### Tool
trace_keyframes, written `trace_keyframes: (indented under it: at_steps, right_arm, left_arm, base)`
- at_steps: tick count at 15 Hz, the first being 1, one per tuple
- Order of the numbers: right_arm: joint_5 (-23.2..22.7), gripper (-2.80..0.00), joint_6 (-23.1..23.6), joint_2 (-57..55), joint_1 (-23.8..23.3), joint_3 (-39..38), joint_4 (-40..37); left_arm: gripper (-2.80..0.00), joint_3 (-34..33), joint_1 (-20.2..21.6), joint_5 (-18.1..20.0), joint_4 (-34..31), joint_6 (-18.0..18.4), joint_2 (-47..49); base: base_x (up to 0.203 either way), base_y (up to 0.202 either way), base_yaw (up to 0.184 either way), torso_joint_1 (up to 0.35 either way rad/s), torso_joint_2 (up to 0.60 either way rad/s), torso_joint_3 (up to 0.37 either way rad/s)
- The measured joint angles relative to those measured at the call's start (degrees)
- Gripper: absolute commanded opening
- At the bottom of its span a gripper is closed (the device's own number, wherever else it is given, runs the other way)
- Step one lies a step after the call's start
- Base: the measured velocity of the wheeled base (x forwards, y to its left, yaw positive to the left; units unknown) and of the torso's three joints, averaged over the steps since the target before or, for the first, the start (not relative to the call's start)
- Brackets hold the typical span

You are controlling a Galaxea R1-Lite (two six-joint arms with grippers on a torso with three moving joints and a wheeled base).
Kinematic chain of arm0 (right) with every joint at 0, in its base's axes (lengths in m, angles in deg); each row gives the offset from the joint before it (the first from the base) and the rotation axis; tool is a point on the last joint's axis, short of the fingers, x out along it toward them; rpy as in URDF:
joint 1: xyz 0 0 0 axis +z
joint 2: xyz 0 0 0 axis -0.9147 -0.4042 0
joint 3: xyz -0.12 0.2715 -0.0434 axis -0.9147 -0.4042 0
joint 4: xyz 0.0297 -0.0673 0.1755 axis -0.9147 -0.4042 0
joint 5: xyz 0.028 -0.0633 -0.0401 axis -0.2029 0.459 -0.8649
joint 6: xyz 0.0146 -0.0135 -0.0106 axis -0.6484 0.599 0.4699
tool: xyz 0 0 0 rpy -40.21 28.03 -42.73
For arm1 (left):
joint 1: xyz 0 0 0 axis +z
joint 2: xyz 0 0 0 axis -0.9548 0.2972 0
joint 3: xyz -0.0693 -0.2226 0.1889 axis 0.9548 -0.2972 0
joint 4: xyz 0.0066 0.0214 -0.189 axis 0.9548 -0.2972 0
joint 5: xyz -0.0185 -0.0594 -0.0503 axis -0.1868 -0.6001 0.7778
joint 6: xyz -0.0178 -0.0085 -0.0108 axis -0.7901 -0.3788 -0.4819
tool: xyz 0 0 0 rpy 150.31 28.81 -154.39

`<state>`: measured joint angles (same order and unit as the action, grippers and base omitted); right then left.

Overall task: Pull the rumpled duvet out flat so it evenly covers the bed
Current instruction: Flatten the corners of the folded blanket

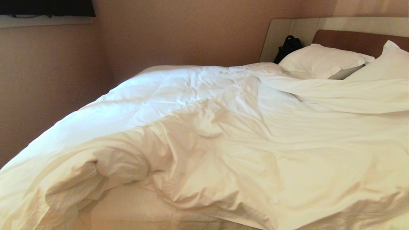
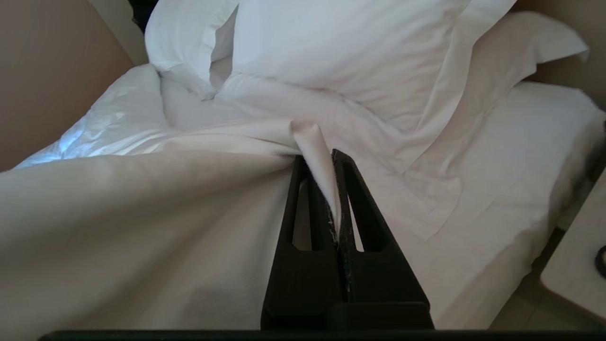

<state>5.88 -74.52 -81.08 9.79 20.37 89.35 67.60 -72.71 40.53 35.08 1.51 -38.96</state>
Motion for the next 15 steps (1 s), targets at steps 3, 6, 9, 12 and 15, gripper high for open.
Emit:
trace_keyframes:
  at_steps: [3, 6, 9, 12, 15]
  right_arm:
    - [-0.44, -2.80, -0.03, -0.55, -2.52, 0.34, 0.02]
    - [-0.73, -2.80, -0.13, -0.88, -5.32, 1.69, 0.09]
    - [-0.84, -2.80, -1.04, -1.42, -7.76, 3.56, 0.09]
    - [-0.74, -2.80, -1.21, -2.63, -8.79, 4.61, 0.05]
    - [-0.57, 0.00, -1.17, -4.19, -8.95, 4.79, 0.09]
  left_arm:
    - [-2.80, 0.00, 0.00, 0.02, 0.02, -0.01, -0.01]
    - [-2.80, 0.00, 0.00, 0.02, 0.03, 0.01, 0.00]
    - [-2.80, 0.00, 0.00, 0.02, 0.05, 0.02, -0.02]
    - [-2.80, 0.00, 0.00, 0.00, 0.05, 0.02, 0.00]
    - [-2.80, 0.00, 0.00, -0.01, 0.05, -0.01, -0.02]
  base:
    - [0.000, 0.000, 0.000, 0.000, 0.00, 0.000]
    - [0.000, 0.000, 0.000, 0.000, 0.00, 0.000]
    - [0.000, 0.000, 0.000, 0.000, 0.00, 0.000]
    - [0.000, 0.000, 0.000, 0.000, 0.00, 0.000]
    - [0.000, 0.000, 0.000, 0.000, 0.00, 0.000]
